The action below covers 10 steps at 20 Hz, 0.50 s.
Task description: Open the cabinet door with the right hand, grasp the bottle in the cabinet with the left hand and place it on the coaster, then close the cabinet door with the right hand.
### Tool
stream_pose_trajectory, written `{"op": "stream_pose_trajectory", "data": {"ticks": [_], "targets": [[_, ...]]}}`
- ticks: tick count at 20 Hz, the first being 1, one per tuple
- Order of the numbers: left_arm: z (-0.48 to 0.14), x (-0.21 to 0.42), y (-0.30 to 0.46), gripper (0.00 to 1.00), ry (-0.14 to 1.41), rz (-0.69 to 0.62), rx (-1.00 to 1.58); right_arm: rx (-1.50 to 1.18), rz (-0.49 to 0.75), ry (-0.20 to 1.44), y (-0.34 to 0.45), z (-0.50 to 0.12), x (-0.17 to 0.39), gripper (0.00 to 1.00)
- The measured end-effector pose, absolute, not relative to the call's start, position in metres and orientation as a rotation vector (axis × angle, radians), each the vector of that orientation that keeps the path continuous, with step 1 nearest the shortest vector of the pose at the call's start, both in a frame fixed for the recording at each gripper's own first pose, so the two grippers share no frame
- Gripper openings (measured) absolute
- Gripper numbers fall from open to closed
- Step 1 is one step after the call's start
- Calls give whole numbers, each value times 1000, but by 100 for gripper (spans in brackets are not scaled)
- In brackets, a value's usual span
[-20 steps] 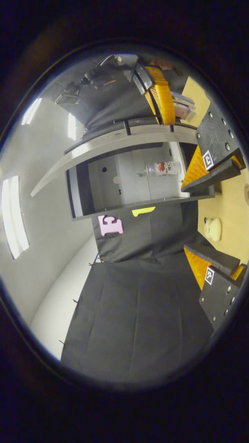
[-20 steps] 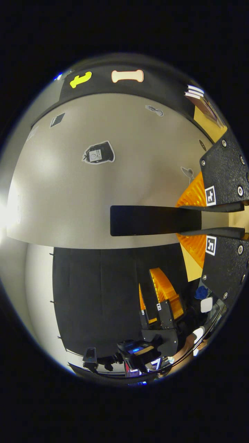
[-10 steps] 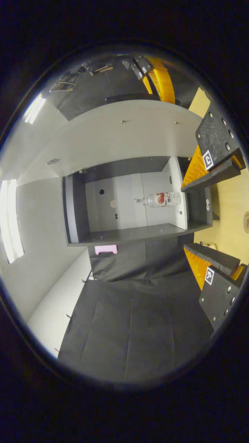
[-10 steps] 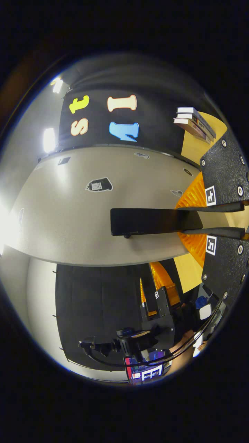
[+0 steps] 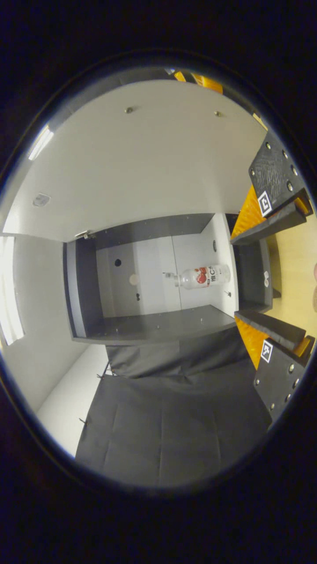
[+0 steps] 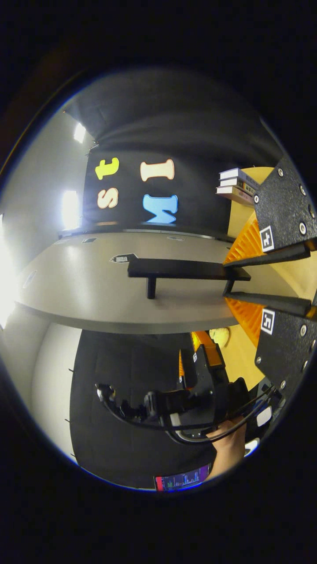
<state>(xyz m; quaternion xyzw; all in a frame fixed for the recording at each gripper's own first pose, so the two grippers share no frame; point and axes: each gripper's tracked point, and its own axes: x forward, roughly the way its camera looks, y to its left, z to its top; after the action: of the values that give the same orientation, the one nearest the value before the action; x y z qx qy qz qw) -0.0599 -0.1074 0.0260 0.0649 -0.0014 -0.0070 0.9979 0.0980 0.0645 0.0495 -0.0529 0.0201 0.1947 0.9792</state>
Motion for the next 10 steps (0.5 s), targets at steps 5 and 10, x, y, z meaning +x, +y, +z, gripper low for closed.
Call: {"op": "stream_pose_trajectory", "data": {"ticks": [5, 10], "targets": [[31, -1, -103, 85, -26, -31, 91, -11, 271, 47, 30, 48, 98, 60], [14, 53, -84, 85, -2, -18, 78, -46, 151, 15, 6, 60, 99, 82]]}}
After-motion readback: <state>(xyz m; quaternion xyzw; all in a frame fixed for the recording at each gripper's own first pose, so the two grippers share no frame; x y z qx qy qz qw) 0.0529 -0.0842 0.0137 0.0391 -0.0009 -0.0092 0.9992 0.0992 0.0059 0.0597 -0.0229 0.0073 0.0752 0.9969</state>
